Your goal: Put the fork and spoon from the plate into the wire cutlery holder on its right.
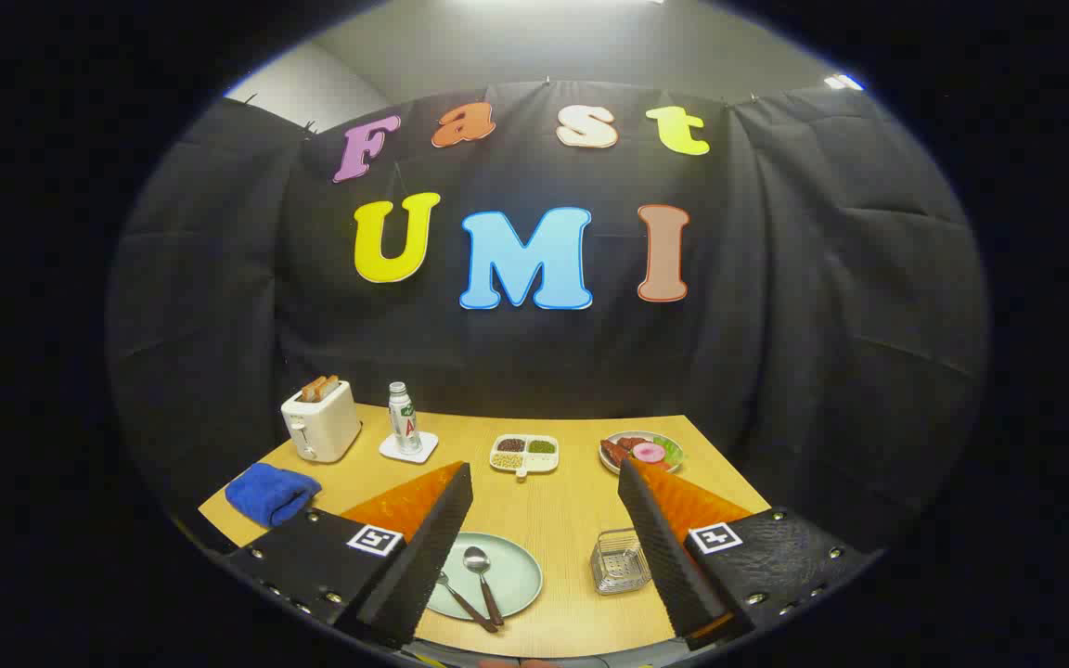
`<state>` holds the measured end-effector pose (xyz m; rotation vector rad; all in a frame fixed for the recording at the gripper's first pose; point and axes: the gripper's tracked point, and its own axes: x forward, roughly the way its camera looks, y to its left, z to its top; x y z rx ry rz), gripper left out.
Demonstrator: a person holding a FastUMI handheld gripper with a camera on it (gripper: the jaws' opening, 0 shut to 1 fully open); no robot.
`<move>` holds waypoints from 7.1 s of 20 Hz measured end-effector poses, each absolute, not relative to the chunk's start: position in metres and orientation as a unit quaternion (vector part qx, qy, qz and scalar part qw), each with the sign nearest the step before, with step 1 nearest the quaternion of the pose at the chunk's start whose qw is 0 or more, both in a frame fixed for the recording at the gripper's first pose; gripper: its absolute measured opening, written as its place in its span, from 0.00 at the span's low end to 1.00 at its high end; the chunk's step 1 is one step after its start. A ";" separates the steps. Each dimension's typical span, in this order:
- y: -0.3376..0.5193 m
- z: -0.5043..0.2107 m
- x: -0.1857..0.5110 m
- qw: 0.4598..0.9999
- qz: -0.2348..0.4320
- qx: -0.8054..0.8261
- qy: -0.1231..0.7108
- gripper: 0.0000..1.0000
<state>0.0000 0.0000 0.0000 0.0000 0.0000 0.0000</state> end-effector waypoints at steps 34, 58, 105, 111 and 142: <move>0.045 -0.195 0.055 0.955 0.123 -0.136 0.232 0.97; 0.057 -0.284 0.068 0.871 0.171 -0.223 0.404 0.66; -0.144 -0.139 0.008 0.807 0.118 -0.154 0.557 0.06; -0.150 -0.154 0.022 0.789 0.115 -0.154 0.583 0.06; -0.136 -0.141 0.077 0.800 0.092 -0.113 0.582 0.15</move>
